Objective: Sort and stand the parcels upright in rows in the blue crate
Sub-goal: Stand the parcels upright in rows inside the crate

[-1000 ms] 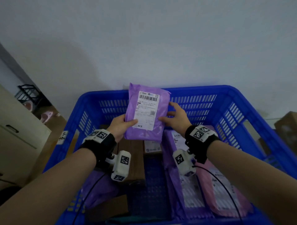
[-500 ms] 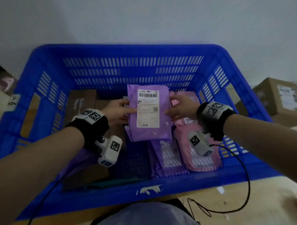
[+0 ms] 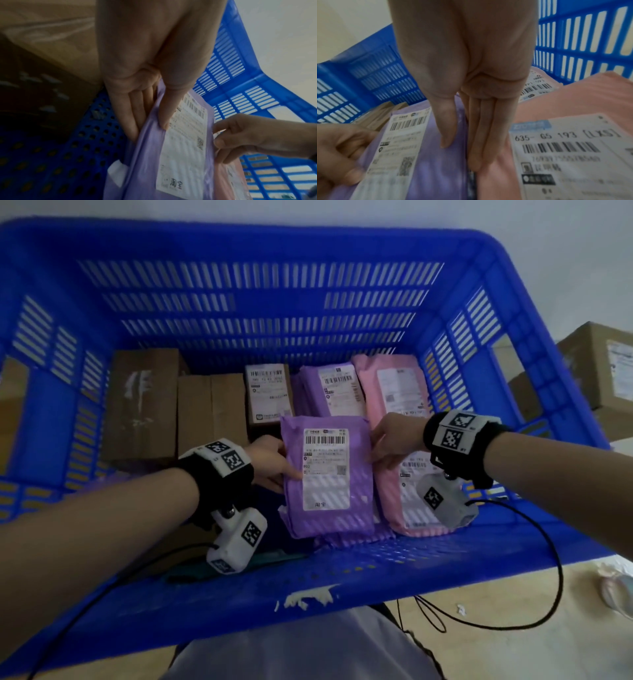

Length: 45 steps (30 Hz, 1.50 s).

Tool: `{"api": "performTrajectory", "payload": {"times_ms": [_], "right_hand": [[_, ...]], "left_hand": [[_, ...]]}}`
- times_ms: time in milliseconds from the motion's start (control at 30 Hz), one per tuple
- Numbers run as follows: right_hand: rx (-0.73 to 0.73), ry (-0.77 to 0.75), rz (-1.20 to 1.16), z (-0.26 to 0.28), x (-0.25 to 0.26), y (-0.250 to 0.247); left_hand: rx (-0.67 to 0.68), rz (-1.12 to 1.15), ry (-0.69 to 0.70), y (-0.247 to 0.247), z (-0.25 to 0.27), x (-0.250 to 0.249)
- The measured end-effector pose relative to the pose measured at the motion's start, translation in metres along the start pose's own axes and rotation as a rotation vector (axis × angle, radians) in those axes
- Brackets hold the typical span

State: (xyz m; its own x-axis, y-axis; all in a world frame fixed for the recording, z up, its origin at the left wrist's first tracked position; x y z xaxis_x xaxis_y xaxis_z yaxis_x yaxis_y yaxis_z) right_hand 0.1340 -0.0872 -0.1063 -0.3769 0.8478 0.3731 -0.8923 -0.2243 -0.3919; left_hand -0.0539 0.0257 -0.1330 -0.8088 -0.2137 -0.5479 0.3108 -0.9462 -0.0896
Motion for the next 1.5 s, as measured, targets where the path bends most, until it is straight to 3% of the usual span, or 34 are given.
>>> {"api": "performTrajectory", "payload": {"times_ms": [167,233,333,433,867,1033,1200,1300,1500], "right_hand": [[-0.325,-0.212,0.535,0.009,0.022,-0.012],[-0.349,-0.335,0.597,0.01,0.028,-0.008],[-0.214,-0.464,0.67,0.006,0.03,0.008],[-0.11,-0.492,0.778,0.003,0.03,0.022],[-0.02,-0.346,0.996,-0.005,0.014,0.025],[-0.036,-0.324,1.038,-0.002,0.026,0.02],[-0.075,-0.384,0.991,0.007,0.058,0.016],[-0.018,-0.452,0.916,0.016,0.083,0.028],[0.262,-0.536,0.869,0.029,0.113,0.085]], "left_hand": [[0.045,-0.025,-0.03,0.01,-0.006,0.008],[0.063,-0.021,-0.039,0.014,-0.007,0.009],[0.085,-0.018,-0.063,0.02,-0.01,0.011],[0.115,-0.019,-0.094,0.027,-0.012,0.011],[0.141,-0.028,-0.142,0.042,-0.025,0.009],[0.175,-0.207,-0.121,0.028,-0.005,-0.002],[0.159,-0.453,0.089,-0.007,0.021,-0.023],[0.14,-0.659,0.159,-0.034,0.043,-0.028],[0.39,-0.852,-0.03,-0.046,0.071,0.012]]}}
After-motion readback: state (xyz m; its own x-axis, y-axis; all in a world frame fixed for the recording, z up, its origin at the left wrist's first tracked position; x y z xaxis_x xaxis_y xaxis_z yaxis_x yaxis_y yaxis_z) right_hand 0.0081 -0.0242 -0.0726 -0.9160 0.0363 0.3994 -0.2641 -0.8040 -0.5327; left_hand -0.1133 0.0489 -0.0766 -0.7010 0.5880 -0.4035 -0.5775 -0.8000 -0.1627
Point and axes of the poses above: each hand's wrist, its own z-axis away from the middle knuckle, its own y-axis out of the palm, x = y × z, the point moved 4 cm from there along -z, towards the middle knuckle, and after that the axes turned 1 degree about x, right-handed, at the moved point
